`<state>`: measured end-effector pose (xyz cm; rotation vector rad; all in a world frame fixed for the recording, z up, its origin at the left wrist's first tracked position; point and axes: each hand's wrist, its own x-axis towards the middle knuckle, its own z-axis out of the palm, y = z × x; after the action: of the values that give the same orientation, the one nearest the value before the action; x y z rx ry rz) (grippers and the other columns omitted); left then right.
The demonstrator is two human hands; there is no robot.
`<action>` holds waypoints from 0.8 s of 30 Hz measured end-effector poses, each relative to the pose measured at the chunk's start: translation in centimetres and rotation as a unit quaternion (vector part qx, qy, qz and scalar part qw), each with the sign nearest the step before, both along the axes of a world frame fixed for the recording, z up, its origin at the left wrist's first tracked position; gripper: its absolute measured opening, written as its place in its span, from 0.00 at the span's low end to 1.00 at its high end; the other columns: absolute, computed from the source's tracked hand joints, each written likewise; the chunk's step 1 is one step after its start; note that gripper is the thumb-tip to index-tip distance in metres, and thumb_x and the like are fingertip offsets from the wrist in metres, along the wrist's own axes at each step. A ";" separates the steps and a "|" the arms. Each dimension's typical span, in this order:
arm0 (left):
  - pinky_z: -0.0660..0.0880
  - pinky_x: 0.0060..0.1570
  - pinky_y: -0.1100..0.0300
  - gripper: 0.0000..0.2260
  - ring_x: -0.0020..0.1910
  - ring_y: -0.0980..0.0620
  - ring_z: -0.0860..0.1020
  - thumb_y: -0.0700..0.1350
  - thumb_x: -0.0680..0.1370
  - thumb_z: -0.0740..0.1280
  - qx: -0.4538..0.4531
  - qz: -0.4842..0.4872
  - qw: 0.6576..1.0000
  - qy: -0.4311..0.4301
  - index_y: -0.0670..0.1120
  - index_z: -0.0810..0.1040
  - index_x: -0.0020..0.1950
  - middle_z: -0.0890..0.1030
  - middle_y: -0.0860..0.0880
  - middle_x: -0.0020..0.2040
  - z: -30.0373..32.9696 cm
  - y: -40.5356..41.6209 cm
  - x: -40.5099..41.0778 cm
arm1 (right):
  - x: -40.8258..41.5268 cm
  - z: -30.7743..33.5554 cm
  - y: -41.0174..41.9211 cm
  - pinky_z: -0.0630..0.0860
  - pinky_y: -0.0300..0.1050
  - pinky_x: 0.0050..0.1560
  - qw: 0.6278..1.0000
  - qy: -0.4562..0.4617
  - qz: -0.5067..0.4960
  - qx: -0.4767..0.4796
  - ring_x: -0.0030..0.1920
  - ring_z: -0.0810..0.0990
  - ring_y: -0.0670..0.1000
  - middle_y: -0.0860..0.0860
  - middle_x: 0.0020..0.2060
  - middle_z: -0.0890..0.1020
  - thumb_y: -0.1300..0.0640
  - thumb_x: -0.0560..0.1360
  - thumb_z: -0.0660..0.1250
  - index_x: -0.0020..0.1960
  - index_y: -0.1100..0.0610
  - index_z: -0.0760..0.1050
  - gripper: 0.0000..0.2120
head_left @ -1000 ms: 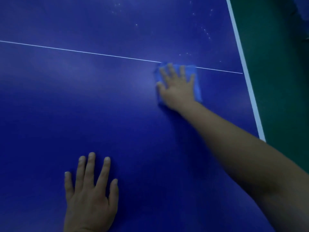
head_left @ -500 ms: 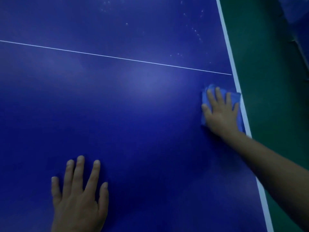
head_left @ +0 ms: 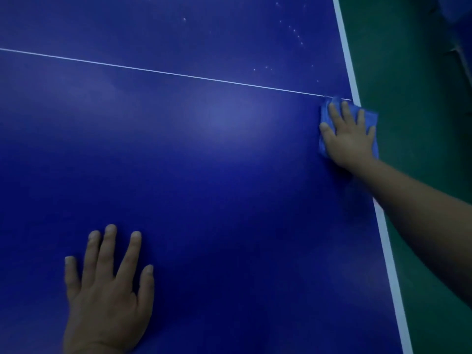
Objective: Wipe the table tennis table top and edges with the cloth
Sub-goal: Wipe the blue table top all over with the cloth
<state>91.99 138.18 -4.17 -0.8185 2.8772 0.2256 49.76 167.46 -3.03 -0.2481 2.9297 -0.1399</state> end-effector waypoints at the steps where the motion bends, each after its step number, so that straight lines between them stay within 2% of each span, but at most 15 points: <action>1: 0.33 0.77 0.50 0.29 0.82 0.47 0.48 0.61 0.80 0.52 0.003 0.001 1.000 -0.001 0.52 0.62 0.79 0.55 0.46 0.82 0.0 0.0 0.0 | 2.7 0.1 1.2 0.42 0.69 0.77 1.000 0.005 0.013 0.000 0.81 0.42 0.58 0.44 0.82 0.46 0.36 0.82 0.46 0.82 0.41 0.47 0.30; 5: 0.34 0.77 0.50 0.29 0.81 0.46 0.49 0.61 0.80 0.51 0.008 0.000 1.000 -0.002 0.52 0.62 0.79 0.56 0.45 0.81 0.3 0.1 -0.1 | 10.8 0.0 4.8 0.39 0.65 0.76 0.998 -0.017 0.036 0.038 0.81 0.40 0.55 0.42 0.82 0.44 0.33 0.78 0.43 0.81 0.39 0.45 0.33; 10: 0.36 0.77 0.48 0.29 0.81 0.45 0.50 0.61 0.81 0.51 0.013 -0.002 1.000 0.008 0.51 0.63 0.79 0.57 0.44 0.81 0.5 0.1 0.0 | 6.7 0.3 -1.1 0.41 0.69 0.76 1.000 0.006 -0.006 0.012 0.81 0.42 0.57 0.44 0.82 0.46 0.38 0.83 0.49 0.82 0.41 0.47 0.29; 13: 0.36 0.77 0.47 0.29 0.82 0.46 0.47 0.61 0.81 0.49 0.021 0.004 1.000 0.018 0.51 0.61 0.80 0.56 0.45 0.82 0.4 0.2 0.1 | 8.0 -0.4 -6.9 0.44 0.72 0.76 0.988 0.018 0.151 0.019 0.81 0.45 0.58 0.44 0.82 0.48 0.35 0.81 0.47 0.81 0.40 0.48 0.31; 15: 0.36 0.77 0.47 0.29 0.82 0.46 0.47 0.61 0.81 0.49 0.025 0.004 0.999 0.031 0.51 0.61 0.80 0.56 0.44 0.82 0.3 0.3 0.1 | 13.3 -0.6 -8.1 0.51 0.76 0.72 0.946 0.038 0.323 0.001 0.80 0.52 0.63 0.48 0.81 0.56 0.34 0.78 0.48 0.81 0.43 0.55 0.32; 16: 0.37 0.77 0.47 0.29 0.82 0.46 0.47 0.60 0.81 0.49 0.027 0.004 0.999 0.037 0.51 0.62 0.80 0.56 0.44 0.82 0.3 0.3 0.1 | 16.6 -0.6 -7.4 0.53 0.77 0.71 0.904 0.044 0.425 -0.014 0.80 0.55 0.65 0.49 0.80 0.60 0.36 0.79 0.51 0.80 0.44 0.59 0.31; 18: 0.37 0.77 0.45 0.29 0.82 0.46 0.47 0.60 0.81 0.50 0.031 0.005 0.998 0.046 0.50 0.62 0.80 0.56 0.44 0.82 0.2 0.3 0.1 | 21.1 -0.6 -4.1 0.49 0.76 0.73 0.795 0.021 0.606 -0.034 0.80 0.55 0.65 0.50 0.80 0.62 0.39 0.81 0.56 0.78 0.44 0.63 0.27; 19: 0.38 0.78 0.45 0.29 0.82 0.46 0.47 0.60 0.81 0.50 0.032 0.006 0.998 0.050 0.50 0.62 0.80 0.56 0.44 0.82 0.1 0.3 0.2 | 21.1 -0.3 -2.4 0.48 0.74 0.74 0.757 0.006 0.653 -0.032 0.80 0.53 0.64 0.49 0.80 0.61 0.39 0.82 0.56 0.79 0.43 0.63 0.26; 20: 0.38 0.78 0.44 0.29 0.82 0.46 0.47 0.60 0.81 0.49 0.033 0.007 0.998 0.053 0.50 0.62 0.80 0.56 0.44 0.82 0.1 0.3 0.2 | 19.6 -0.3 -1.1 0.48 0.74 0.74 0.750 0.011 0.661 -0.028 0.80 0.53 0.63 0.49 0.80 0.60 0.38 0.82 0.54 0.79 0.42 0.61 0.27; 21: 0.39 0.78 0.44 0.29 0.82 0.47 0.47 0.60 0.81 0.49 0.033 0.009 0.998 0.057 0.50 0.62 0.80 0.56 0.44 0.82 0.0 0.3 0.2 | 17.0 -0.5 -0.2 0.50 0.75 0.73 0.777 0.035 0.628 -0.021 0.80 0.54 0.64 0.49 0.79 0.60 0.35 0.82 0.51 0.80 0.41 0.57 0.28; 22: 0.39 0.78 0.43 0.29 0.82 0.47 0.47 0.60 0.81 0.49 0.032 0.010 0.998 0.061 0.50 0.62 0.80 0.56 0.44 0.82 0.0 0.3 0.3 | 13.8 -0.9 0.3 0.52 0.77 0.72 0.833 0.060 0.549 -0.013 0.79 0.56 0.64 0.49 0.79 0.59 0.32 0.81 0.47 0.81 0.39 0.52 0.30; 24: 0.39 0.78 0.44 0.29 0.82 0.46 0.48 0.60 0.81 0.50 0.028 0.008 0.997 0.069 0.49 0.63 0.80 0.57 0.43 0.82 0.0 0.4 0.3 | 7.1 -0.7 0.6 0.51 0.76 0.72 0.950 0.056 0.308 0.003 0.80 0.54 0.62 0.48 0.80 0.57 0.26 0.77 0.41 0.80 0.39 0.49 0.35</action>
<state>92.27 138.55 -4.15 -0.8489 2.9758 0.3780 56.81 168.01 -3.77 -1.1764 2.7983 -0.0209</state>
